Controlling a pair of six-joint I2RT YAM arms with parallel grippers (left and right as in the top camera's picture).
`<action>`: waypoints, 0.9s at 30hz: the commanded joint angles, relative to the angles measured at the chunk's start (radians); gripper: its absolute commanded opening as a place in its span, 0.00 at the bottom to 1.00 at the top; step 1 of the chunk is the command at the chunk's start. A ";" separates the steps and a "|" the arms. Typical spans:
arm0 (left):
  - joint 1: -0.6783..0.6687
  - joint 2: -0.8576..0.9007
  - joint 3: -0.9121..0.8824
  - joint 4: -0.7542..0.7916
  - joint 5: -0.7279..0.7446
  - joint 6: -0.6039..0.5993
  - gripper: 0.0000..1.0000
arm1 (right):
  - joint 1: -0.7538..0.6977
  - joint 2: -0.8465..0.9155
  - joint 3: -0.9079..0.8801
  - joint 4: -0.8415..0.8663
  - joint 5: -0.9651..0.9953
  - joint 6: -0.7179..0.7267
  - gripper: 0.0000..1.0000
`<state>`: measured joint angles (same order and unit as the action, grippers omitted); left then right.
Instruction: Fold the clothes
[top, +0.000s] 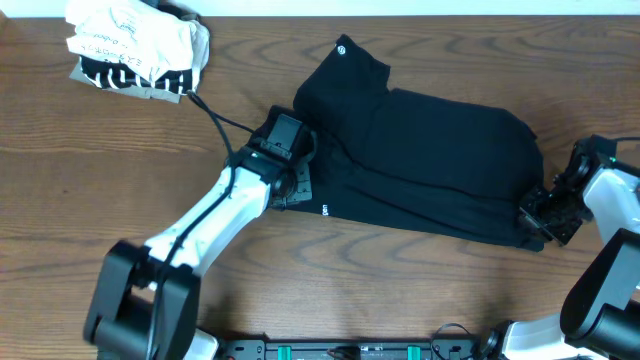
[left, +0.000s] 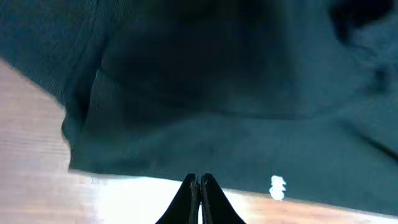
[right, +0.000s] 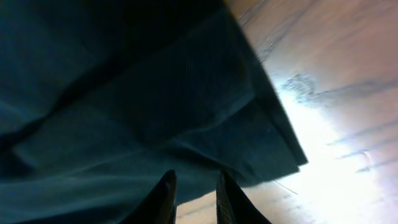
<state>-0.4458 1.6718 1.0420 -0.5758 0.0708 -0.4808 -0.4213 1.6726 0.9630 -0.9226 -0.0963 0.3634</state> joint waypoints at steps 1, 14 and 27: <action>0.029 0.055 -0.002 0.025 -0.020 0.049 0.06 | -0.002 -0.006 -0.035 0.027 -0.036 -0.024 0.20; 0.097 0.096 -0.005 0.034 -0.087 0.089 0.07 | -0.004 -0.005 -0.056 0.054 0.037 0.006 0.21; 0.102 0.154 -0.006 0.034 -0.071 0.107 0.07 | -0.011 -0.004 -0.142 0.158 0.050 0.060 0.23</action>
<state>-0.3477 1.8122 1.0420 -0.5358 0.0151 -0.3920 -0.4221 1.6588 0.8474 -0.7845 -0.0673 0.3923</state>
